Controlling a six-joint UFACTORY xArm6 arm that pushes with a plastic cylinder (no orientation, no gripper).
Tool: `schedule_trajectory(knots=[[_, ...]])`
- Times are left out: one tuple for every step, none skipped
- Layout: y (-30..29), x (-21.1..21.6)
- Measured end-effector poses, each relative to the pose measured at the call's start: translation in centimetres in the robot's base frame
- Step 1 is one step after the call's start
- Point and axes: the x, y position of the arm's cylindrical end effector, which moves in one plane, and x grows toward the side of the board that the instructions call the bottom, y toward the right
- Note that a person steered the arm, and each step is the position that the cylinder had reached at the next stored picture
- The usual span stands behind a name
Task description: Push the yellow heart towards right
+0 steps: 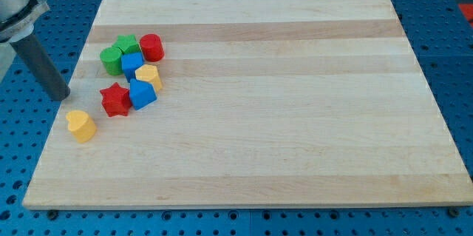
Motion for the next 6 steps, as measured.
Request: schedule_trajectory(knots=[[0.8,3.0],[1.6,5.9],[1.8,6.9],[6.7,7.7],[9.2,7.7],[13.1,7.7]])
